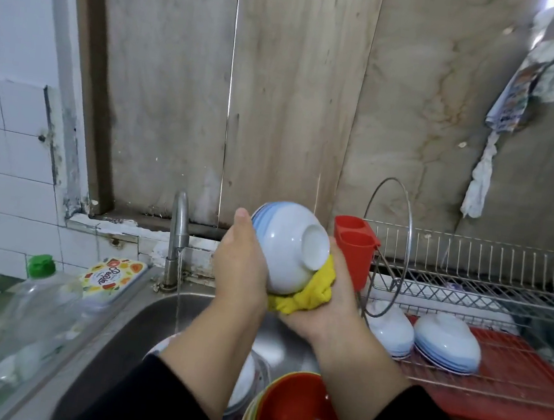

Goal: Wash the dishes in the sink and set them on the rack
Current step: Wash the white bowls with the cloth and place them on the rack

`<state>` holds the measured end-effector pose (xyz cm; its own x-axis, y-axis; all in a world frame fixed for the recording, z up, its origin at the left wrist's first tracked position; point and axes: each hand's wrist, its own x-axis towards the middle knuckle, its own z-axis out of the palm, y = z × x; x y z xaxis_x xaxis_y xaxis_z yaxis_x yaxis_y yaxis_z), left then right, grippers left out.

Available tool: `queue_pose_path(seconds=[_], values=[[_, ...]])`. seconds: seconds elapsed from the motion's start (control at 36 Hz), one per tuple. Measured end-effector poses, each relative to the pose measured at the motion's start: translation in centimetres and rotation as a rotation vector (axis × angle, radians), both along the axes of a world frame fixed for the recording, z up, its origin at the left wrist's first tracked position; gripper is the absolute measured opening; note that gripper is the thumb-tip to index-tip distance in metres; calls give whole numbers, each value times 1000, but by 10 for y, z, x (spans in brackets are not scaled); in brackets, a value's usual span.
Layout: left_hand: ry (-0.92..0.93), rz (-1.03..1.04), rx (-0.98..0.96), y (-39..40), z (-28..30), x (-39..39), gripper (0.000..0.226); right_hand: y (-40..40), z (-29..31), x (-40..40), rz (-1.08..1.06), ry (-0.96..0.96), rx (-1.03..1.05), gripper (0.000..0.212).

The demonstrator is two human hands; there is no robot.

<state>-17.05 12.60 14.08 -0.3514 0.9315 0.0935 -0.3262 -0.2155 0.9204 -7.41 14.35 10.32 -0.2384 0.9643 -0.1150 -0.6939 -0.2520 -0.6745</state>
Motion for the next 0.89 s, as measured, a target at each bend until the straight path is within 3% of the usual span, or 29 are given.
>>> queue_pose_path(seconds=[0.08,0.22,0.28,0.39,0.44,0.61,0.69,0.81,0.89], values=[[24,-33,14,-5,-10,7,36,0,1,5,-54,19,-37,56],[-8,-537,-200,11,2,-18,49,0,23,31,-103,-299,121,32],[42,-464,-231,13,6,-20,36,-3,20,25,-104,-325,105,29],[-28,-116,-108,5,-5,-10,35,-4,-3,0,-140,-10,-24,49],[-28,-49,-48,-3,-15,-6,37,-8,-7,-5,-108,69,-71,54],[12,-514,-72,2,-2,-29,38,-6,16,25,-4,-159,49,49],[21,-481,18,-3,-2,-27,38,0,11,19,-10,-92,-19,56],[370,-295,214,-9,-26,-23,26,-1,-15,-3,-29,156,-144,57],[625,-265,354,-13,-43,-23,22,-14,-15,-14,-125,272,-116,49]])
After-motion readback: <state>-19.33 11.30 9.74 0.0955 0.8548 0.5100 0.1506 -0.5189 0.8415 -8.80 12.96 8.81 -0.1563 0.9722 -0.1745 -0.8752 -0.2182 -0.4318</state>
